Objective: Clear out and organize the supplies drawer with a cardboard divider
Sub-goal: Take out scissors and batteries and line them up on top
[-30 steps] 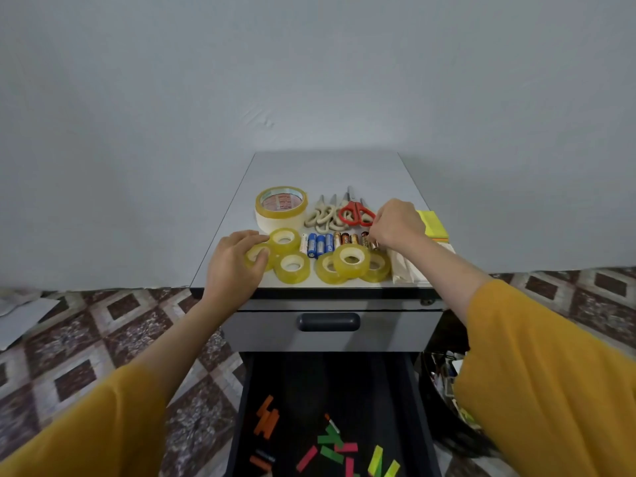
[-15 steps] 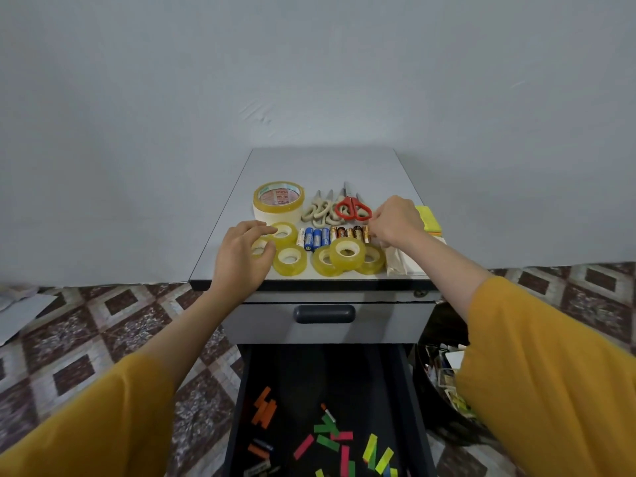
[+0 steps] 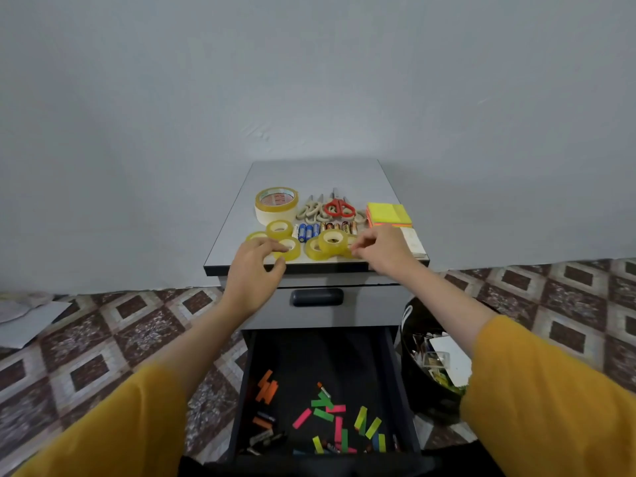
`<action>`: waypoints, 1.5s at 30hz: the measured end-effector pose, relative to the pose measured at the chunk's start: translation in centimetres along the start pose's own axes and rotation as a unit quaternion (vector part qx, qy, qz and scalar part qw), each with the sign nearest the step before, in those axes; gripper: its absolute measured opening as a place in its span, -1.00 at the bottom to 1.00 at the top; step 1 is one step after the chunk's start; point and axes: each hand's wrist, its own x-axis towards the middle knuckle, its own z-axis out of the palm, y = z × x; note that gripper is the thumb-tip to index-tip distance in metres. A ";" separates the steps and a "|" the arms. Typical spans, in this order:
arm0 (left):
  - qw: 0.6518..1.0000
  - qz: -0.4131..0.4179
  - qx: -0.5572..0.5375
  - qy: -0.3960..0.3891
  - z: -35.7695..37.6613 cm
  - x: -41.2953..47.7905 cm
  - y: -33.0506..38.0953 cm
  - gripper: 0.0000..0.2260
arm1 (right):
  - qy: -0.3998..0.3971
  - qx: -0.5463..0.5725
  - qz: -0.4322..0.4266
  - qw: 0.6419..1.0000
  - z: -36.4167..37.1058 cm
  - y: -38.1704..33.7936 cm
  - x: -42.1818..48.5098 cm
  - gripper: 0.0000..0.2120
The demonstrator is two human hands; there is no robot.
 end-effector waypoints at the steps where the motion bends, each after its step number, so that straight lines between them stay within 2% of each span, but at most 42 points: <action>1: 1.000 0.000 -0.003 -0.001 -0.1 -0.8 0.2 -0.84 | -0.011 0.004 0.003 1.000 0.1 0.3 -0.9 -0.81; 6: 0.998 -0.009 -0.021 -0.056 0.4 -5.4 1.3 -0.91 | -0.055 0.020 0.025 0.998 1.2 1.8 -5.8 -0.93; 17: 0.975 -0.059 -0.008 -0.216 7.3 -11.4 -2.9 -0.95 | -0.164 -0.004 0.071 0.984 8.2 9.6 -10.3 -0.91; 24: 0.948 -0.113 -0.012 -0.296 11.1 -12.5 -7.4 -0.89 | -0.279 -0.083 0.127 0.948 12.1 14.3 -9.9 -0.85; 27: 0.935 -0.134 -0.017 -0.328 12.3 -12.6 -8.8 -0.88 | -0.337 -0.159 0.133 0.919 12.9 16.6 -10.0 -0.82; 32: 0.895 -0.156 0.005 -0.418 14.1 -14.1 -10.9 -0.88 | -0.458 -0.238 0.141 0.845 13.4 18.2 -10.5 -0.80; 38: 0.857 -0.126 0.025 -0.499 16.6 -14.8 -9.9 -0.82 | -0.546 -0.388 0.073 0.739 15.0 20.1 -11.5 -0.73; 41: 0.838 -0.125 0.039 -0.530 17.1 -14.6 -10.0 -0.80 | -0.561 -0.429 0.033 0.707 15.6 21.1 -11.7 -0.72; 45: 0.843 -0.128 0.064 -0.519 16.4 -13.2 -11.2 -0.77 | -0.549 -0.491 -0.017 0.676 15.9 21.4 -11.7 -0.71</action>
